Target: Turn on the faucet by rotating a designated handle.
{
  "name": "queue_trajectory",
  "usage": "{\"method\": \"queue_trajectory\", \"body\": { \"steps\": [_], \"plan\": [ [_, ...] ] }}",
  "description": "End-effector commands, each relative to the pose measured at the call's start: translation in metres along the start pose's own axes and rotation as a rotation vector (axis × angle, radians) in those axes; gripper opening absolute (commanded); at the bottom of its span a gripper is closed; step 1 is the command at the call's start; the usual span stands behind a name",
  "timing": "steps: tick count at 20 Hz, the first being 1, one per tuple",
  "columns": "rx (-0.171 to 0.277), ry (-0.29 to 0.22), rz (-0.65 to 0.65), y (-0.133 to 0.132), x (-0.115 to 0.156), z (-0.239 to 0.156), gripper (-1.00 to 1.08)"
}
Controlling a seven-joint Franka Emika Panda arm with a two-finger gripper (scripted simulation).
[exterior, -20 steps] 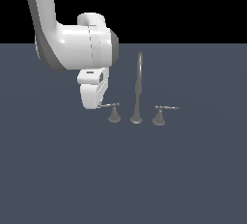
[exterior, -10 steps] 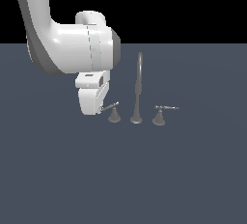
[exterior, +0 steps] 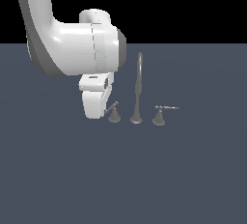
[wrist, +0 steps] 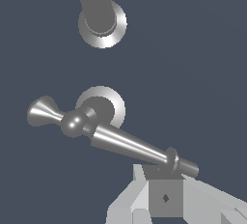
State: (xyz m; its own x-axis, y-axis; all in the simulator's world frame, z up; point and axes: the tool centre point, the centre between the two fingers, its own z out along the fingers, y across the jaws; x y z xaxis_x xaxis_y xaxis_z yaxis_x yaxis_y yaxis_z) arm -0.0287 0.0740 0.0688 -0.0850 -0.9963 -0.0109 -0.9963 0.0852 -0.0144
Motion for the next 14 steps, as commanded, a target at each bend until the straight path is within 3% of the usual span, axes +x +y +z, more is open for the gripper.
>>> {"method": "queue_trajectory", "body": {
  "steps": [1,4,5,14],
  "plan": [
    [-0.011,0.010,0.024,0.007,0.024,0.003,-1.00],
    [-0.014,0.011,0.025,0.012,0.033,0.003,-1.00],
    [-0.003,0.001,-0.006,0.009,0.010,0.000,-1.00],
    [-0.014,0.011,0.024,-0.003,0.073,0.003,-1.00]
  ]
}}
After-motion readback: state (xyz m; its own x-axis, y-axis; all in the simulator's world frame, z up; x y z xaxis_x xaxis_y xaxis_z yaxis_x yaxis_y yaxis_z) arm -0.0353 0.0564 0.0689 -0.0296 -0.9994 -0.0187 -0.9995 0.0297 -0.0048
